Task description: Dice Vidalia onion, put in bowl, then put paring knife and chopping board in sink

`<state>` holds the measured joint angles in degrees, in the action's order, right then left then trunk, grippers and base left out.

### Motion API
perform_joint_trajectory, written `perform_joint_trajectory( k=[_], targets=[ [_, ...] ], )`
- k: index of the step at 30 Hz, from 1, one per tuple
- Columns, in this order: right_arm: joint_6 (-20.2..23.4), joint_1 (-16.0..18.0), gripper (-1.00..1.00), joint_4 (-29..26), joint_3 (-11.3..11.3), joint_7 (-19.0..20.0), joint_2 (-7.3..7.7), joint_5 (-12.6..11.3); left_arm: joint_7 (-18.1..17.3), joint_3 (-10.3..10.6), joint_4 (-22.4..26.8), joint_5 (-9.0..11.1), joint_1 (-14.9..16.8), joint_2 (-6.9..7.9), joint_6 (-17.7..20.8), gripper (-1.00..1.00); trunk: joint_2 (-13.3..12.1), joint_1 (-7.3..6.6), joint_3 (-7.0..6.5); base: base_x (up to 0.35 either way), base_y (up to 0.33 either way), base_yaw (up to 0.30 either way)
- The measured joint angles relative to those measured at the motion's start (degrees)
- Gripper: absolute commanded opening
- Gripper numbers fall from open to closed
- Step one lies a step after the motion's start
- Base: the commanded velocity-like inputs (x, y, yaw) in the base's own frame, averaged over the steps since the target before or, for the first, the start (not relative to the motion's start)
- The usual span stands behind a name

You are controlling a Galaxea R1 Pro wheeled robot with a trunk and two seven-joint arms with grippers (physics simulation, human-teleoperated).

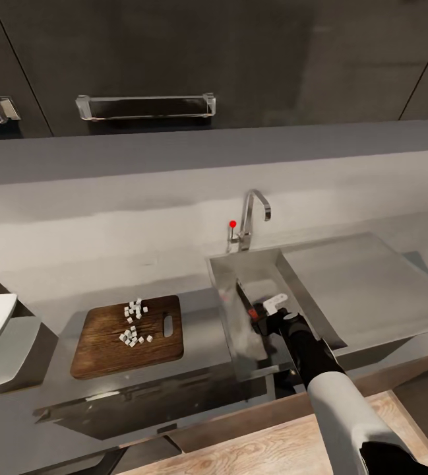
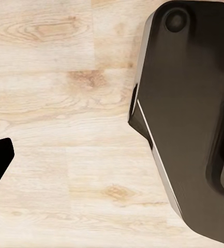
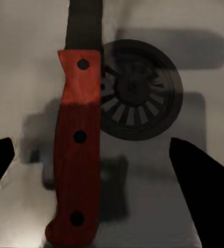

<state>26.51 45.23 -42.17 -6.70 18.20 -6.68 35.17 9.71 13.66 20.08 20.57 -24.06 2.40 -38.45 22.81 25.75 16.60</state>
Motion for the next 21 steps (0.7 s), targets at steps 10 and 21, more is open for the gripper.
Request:
perform_joint_trajectory(
  k=[10,21],
  targets=[
    [-1.8,0.0,1.0,-1.7,0.0,0.2,0.15,-0.3,0.0,0.0,0.0,0.0,0.0,0.0,0.0,1.0,0.0,0.0,0.0,0.0,0.0,0.0],
    [5.0,-1.0,1.0,-28.5,0.0,8.5,-0.19,-5.4,0.0,-0.1,-0.3,0.0,0.0,0.0,0.1,1.0,0.0,-0.01,-0.01,0.0,0.0,0.0]
  ],
)
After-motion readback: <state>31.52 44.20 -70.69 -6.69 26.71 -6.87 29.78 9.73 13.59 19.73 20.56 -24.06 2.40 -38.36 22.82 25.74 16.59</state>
